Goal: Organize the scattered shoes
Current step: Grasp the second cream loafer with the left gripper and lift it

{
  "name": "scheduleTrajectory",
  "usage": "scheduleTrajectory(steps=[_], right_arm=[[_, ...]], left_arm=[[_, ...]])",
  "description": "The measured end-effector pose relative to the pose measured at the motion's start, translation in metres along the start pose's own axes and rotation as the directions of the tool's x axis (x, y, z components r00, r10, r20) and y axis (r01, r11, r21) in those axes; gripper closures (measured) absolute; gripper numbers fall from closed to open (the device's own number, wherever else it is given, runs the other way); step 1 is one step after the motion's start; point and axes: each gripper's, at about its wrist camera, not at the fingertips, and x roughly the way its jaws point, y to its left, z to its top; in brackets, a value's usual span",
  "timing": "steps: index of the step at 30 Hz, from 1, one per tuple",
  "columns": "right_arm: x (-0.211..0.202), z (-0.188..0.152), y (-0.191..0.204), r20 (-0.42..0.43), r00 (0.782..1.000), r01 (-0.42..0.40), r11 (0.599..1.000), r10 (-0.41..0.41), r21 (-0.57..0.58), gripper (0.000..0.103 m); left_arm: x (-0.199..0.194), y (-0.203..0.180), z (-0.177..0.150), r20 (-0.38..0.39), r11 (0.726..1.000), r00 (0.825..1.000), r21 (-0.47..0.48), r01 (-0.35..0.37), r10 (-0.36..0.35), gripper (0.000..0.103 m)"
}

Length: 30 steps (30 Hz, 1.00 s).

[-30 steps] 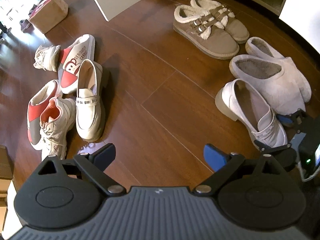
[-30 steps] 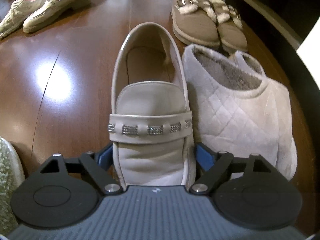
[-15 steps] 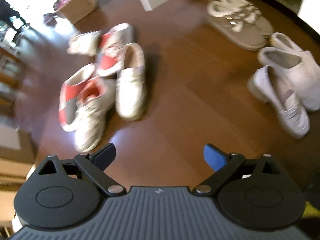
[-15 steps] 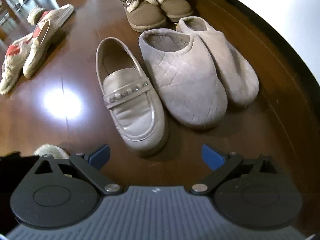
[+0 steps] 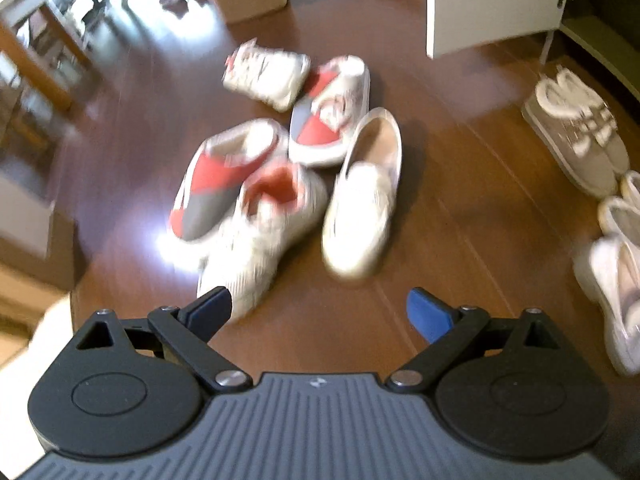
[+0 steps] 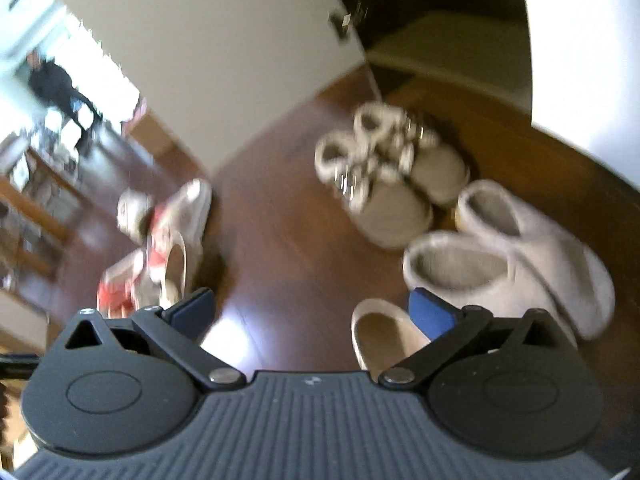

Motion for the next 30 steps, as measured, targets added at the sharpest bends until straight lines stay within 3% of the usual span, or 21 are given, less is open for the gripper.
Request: scheduleTrajectory(steps=[2, 5, 7, 9, 11, 12, 13, 16, 19, 22, 24, 26, 28, 30], right_arm=[[0.002, 0.013, -0.011, 0.041, 0.998, 0.048, 0.999, -0.049, 0.018, 0.001], [0.013, 0.014, -0.03, 0.018, 0.994, 0.111, 0.993, -0.112, 0.039, 0.001], [0.024, 0.009, -0.043, -0.032, 0.989, 0.149, 0.987, -0.148, 0.052, 0.001], [0.036, 0.0, -0.051, -0.09, 0.981, 0.175, 0.983, -0.169, 0.06, 0.001], [0.049, -0.01, -0.055, -0.144, 0.972, 0.195, 0.979, -0.185, 0.057, 0.001], [0.057, -0.016, -0.056, -0.175, 0.966, 0.203, 0.978, -0.192, 0.052, 0.001], [0.062, -0.02, -0.056, -0.197, 0.961, 0.205, 0.978, -0.192, 0.046, 0.001], [0.073, -0.03, -0.051, -0.243, 0.954, 0.19, 0.981, -0.176, 0.034, 0.001], [0.068, -0.029, -0.046, -0.235, 0.963, 0.148, 0.988, -0.133, 0.048, 0.001], [0.046, -0.019, -0.039, -0.19, 0.978, 0.098, 0.992, -0.082, 0.08, 0.001], [0.019, -0.009, -0.034, -0.134, 0.99, 0.065, 0.993, -0.052, 0.096, 0.001], [-0.02, 0.005, -0.029, -0.052, 0.998, 0.031, 0.994, -0.026, 0.105, 0.001], [-0.081, 0.02, -0.025, 0.065, 0.998, -0.005, 0.995, -0.002, 0.102, 0.001], [-0.135, 0.029, -0.022, 0.162, 0.987, -0.016, 0.996, 0.002, 0.085, 0.001]], left_arm=[[0.038, -0.004, 0.031, 0.006, 1.0, 1.0, 0.013, 0.012, -0.013, 0.007], [0.102, -0.008, 0.077, -0.01, 0.999, 0.999, 0.005, 0.046, -0.046, 0.008], [0.139, -0.013, 0.095, -0.036, 0.999, 0.998, -0.004, 0.046, -0.046, 0.026], [0.189, -0.016, 0.112, -0.095, 0.999, 0.995, -0.018, 0.029, -0.03, 0.038], [0.217, -0.017, 0.112, -0.149, 0.999, 0.989, -0.028, 0.016, -0.02, 0.054], [0.234, -0.018, 0.11, -0.192, 0.999, 0.981, -0.034, 0.014, -0.021, 0.091], [0.243, -0.019, 0.107, -0.212, 0.999, 0.977, -0.038, 0.02, -0.027, 0.099], [0.241, -0.03, 0.094, -0.182, 1.0, 0.983, 0.014, -0.005, 0.007, 0.102], [0.235, -0.025, 0.084, -0.295, 0.996, 0.955, -0.087, 0.009, -0.035, 0.103], [0.221, -0.013, 0.058, -0.401, 0.959, 0.905, -0.283, 0.027, -0.144, 0.103], [0.206, -0.018, 0.028, -0.45, 0.93, 0.872, -0.368, 0.016, -0.193, 0.103], [0.191, -0.036, -0.004, -0.469, 0.926, 0.858, -0.377, 0.021, -0.21, 0.101], [0.183, -0.051, -0.024, -0.477, 0.932, 0.853, -0.361, 0.031, -0.213, 0.096], [0.171, -0.071, -0.041, -0.471, 0.938, 0.861, -0.346, 0.02, -0.192, 0.095]])
